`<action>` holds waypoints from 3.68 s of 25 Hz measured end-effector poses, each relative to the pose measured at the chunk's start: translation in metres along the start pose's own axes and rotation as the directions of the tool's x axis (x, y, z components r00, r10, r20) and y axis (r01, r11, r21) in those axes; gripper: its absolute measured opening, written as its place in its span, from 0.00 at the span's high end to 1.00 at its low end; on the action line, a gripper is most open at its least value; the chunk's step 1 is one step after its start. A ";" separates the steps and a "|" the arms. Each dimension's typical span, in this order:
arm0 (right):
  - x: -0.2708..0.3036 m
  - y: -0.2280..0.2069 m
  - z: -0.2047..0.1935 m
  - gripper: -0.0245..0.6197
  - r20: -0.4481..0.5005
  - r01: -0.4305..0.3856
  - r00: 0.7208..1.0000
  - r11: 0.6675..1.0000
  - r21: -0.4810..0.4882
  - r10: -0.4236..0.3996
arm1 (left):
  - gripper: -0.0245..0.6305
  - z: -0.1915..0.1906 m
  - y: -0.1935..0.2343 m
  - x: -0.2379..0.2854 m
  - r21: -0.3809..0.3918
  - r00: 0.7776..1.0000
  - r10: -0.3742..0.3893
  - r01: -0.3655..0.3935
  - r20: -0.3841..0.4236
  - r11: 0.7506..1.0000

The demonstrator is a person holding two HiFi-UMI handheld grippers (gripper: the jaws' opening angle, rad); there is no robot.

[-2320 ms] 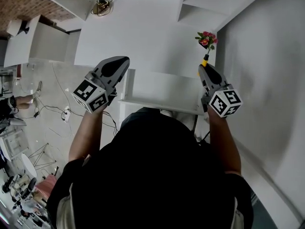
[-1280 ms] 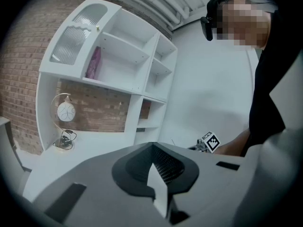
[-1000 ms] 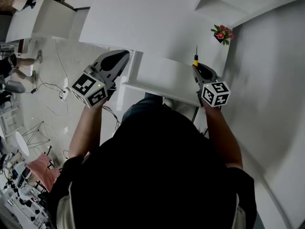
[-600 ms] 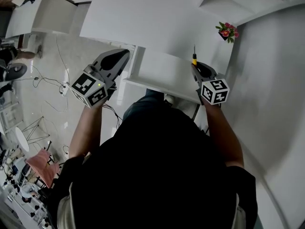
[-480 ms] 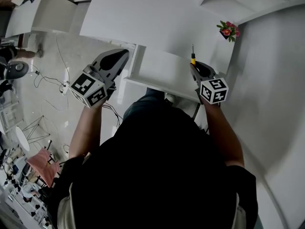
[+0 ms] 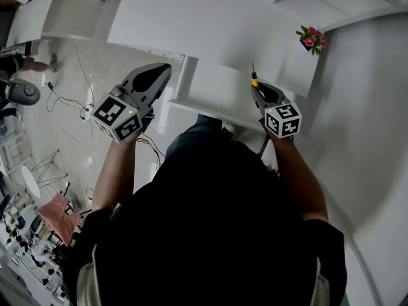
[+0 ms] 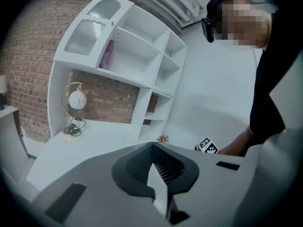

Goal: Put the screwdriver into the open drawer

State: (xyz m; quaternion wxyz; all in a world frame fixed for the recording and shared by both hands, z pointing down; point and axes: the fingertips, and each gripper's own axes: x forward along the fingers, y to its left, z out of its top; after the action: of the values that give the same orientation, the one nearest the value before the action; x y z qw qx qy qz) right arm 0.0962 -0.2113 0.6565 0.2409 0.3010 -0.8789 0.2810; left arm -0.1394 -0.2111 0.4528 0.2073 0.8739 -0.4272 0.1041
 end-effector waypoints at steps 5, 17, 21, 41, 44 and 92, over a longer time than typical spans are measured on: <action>0.014 0.000 -0.006 0.83 -0.022 -0.009 1.000 1.000 -0.020 0.008 | 0.94 -0.003 0.007 0.006 -0.003 1.000 -0.008 0.008 -0.006 1.000; 0.042 0.005 -0.025 0.83 -0.099 -0.019 0.995 0.998 -0.059 0.013 | 0.94 -0.002 0.029 0.015 -0.014 0.999 -0.028 0.028 -0.024 1.000; 0.047 0.005 -0.031 0.83 -0.118 -0.025 0.993 0.996 -0.083 0.015 | 0.94 -0.004 0.031 0.020 -0.025 0.999 -0.032 0.031 -0.040 0.999; 0.087 -0.003 -0.084 0.83 -0.241 -0.065 0.970 0.985 -0.158 0.025 | 0.94 -0.020 0.050 0.026 -0.060 0.997 -0.003 -0.002 -0.074 0.998; 0.095 -0.002 -0.094 0.83 -0.266 -0.078 0.963 0.984 -0.162 0.032 | 0.94 -0.024 0.056 0.024 -0.064 0.997 0.002 -0.007 -0.074 0.998; 0.162 -0.010 -0.224 0.83 -0.554 -0.189 0.829 0.971 -0.147 0.078 | 0.94 -0.063 0.094 0.019 -0.109 0.985 0.071 -0.088 -0.155 0.990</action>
State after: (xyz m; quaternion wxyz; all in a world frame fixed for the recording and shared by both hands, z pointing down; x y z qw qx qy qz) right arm 0.0460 -0.1382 0.9186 0.4883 0.1215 -0.8164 0.2834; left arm -0.2022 -0.2473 0.5419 0.2849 0.8323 -0.4502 0.1533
